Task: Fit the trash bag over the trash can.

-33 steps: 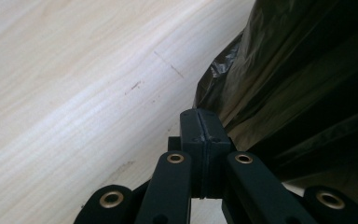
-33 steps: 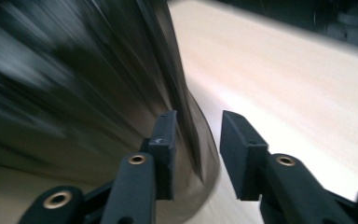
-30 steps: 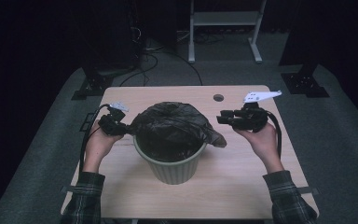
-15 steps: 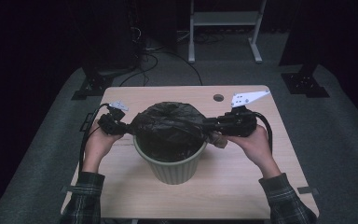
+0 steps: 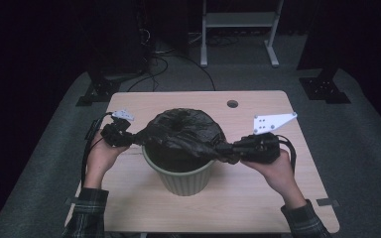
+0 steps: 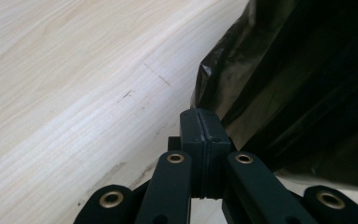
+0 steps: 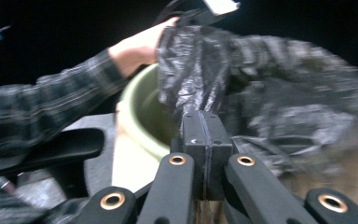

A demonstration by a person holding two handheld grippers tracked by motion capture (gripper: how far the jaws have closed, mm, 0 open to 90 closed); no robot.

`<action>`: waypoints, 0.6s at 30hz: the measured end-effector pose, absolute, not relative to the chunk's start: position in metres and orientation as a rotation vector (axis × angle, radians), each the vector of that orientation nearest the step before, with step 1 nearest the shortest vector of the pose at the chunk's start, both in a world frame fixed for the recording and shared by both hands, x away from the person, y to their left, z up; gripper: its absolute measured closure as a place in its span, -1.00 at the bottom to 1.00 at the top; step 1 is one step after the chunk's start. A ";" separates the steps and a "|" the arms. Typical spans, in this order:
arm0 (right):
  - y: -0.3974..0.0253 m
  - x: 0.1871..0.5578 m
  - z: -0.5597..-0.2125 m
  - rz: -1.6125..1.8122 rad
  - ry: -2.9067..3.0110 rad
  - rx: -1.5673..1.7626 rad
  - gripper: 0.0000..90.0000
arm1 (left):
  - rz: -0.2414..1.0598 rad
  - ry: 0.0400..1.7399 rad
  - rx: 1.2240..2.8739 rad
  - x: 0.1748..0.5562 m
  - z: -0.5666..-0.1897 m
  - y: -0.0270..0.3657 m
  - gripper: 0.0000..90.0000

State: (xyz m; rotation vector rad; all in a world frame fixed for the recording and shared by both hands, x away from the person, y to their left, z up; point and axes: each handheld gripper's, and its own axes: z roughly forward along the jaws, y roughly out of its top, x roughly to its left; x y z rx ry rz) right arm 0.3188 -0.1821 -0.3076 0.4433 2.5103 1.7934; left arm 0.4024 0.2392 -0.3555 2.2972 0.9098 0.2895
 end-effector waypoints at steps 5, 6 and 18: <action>-0.175 0.292 -0.320 1.765 2.590 0.346 1.00 | 0.304 0.899 2.278 0.389 -0.353 0.246 0.99; -0.174 0.290 -0.322 1.761 2.601 0.339 1.00 | 0.304 0.901 2.270 0.387 -0.353 0.247 0.99; -0.142 0.271 -0.385 1.633 2.828 0.298 1.00 | 0.256 0.878 2.260 0.373 -0.366 0.250 0.99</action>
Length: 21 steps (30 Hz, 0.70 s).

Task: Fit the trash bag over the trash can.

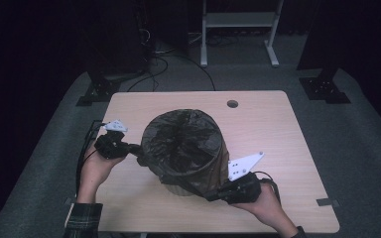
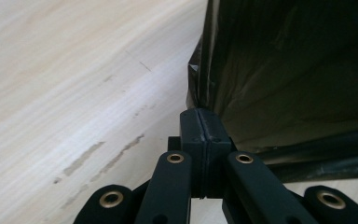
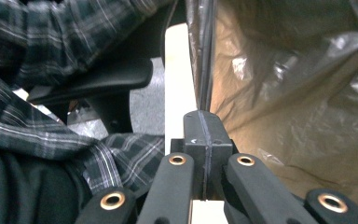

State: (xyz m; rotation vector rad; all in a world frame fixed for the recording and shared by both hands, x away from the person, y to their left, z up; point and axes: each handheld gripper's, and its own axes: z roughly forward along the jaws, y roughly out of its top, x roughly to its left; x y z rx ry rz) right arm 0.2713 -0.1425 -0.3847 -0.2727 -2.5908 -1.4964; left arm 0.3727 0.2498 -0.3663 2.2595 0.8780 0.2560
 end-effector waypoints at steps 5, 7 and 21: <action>-0.133 0.272 -0.409 -1.349 -2.696 -0.327 1.00 | 0.266 0.907 2.318 0.376 -0.379 0.247 0.99; -0.135 0.277 -0.421 -1.326 -2.702 -0.367 1.00 | 0.260 0.922 2.339 0.380 -0.387 0.246 0.99; -0.159 0.293 -0.474 -1.195 -2.714 -0.575 1.00 | 0.245 0.977 2.463 0.392 -0.434 0.233 0.99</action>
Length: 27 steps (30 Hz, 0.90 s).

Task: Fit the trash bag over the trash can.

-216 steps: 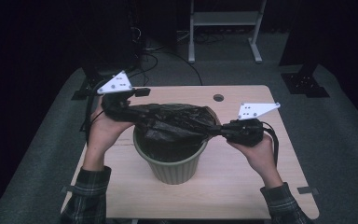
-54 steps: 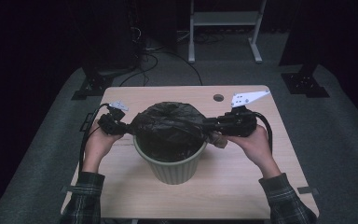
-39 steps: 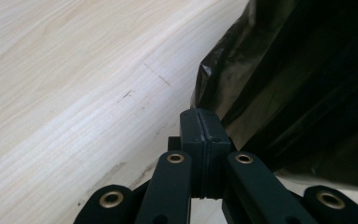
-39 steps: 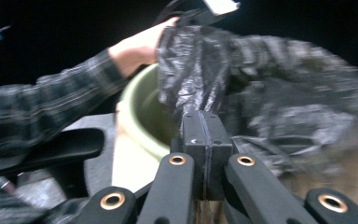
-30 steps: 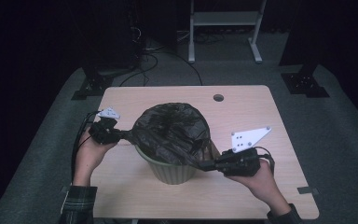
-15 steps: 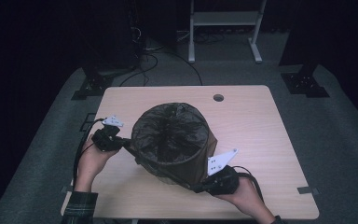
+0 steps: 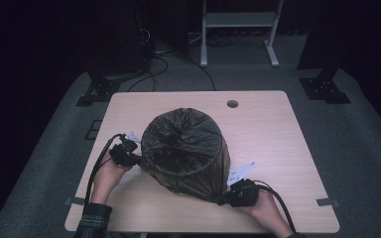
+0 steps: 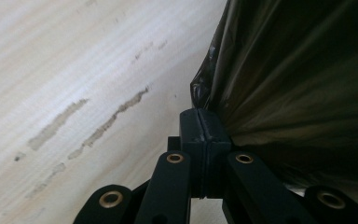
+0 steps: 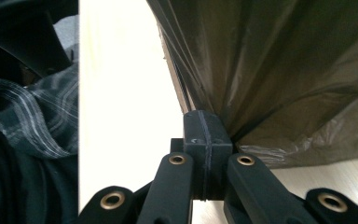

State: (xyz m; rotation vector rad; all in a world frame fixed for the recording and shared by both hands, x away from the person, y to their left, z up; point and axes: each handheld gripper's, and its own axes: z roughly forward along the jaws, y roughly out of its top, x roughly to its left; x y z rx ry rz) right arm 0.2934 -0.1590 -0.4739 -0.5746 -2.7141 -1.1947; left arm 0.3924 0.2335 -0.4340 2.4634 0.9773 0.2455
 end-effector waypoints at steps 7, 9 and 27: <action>-0.165 0.295 -0.475 -1.198 -2.707 -0.598 1.00 | 0.210 0.963 2.508 0.391 -0.444 0.230 0.88; -0.166 0.294 -0.473 -1.218 -2.711 -0.597 0.96 | 0.238 0.950 2.463 0.389 -0.439 0.233 0.63; -0.203 0.298 -0.398 -1.528 -2.721 -0.676 -0.70 | 0.336 0.776 2.265 0.330 -0.403 0.265 -0.82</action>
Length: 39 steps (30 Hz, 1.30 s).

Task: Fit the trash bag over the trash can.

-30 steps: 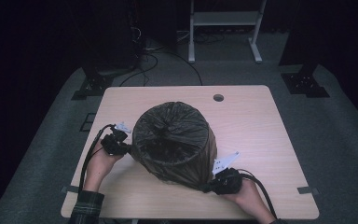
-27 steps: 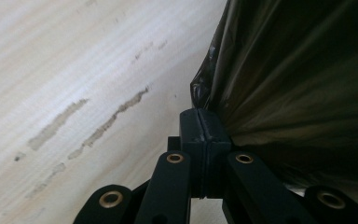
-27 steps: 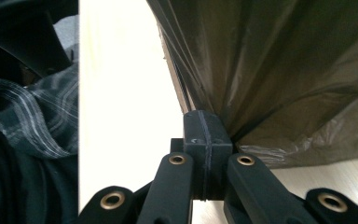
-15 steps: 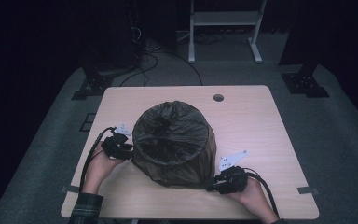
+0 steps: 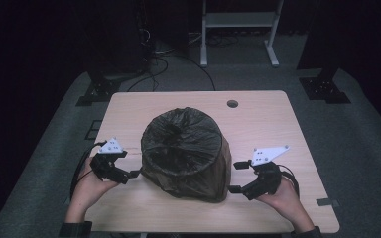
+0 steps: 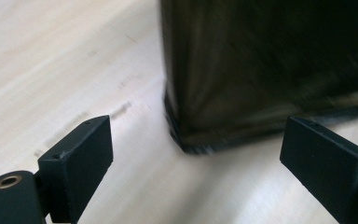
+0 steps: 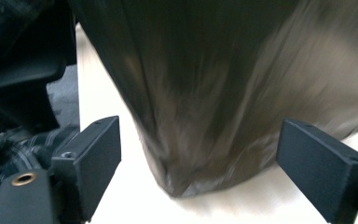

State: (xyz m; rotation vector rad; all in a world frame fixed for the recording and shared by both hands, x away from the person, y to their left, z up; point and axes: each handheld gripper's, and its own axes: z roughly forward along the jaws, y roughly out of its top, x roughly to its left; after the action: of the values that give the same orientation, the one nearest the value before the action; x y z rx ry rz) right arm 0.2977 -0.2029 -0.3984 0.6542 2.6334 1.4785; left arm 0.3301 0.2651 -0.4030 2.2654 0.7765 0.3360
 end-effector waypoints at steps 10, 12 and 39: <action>-0.193 0.308 -0.344 1.492 2.555 0.537 -0.77 | 0.328 0.715 2.352 0.297 -0.434 0.262 -0.96; -0.188 0.312 -0.332 1.487 2.557 0.521 -0.77 | 0.313 0.700 2.374 0.294 -0.441 0.259 -0.96; -0.073 0.377 -0.299 1.034 2.840 0.336 -0.77 | 0.261 0.622 2.330 0.295 -0.480 0.249 -1.00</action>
State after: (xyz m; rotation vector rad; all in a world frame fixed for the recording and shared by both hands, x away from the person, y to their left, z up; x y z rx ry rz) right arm 0.3771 -0.0734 -0.2993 0.3355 2.8396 1.0342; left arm 0.2953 0.2494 -0.4798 2.3299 0.6219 0.2606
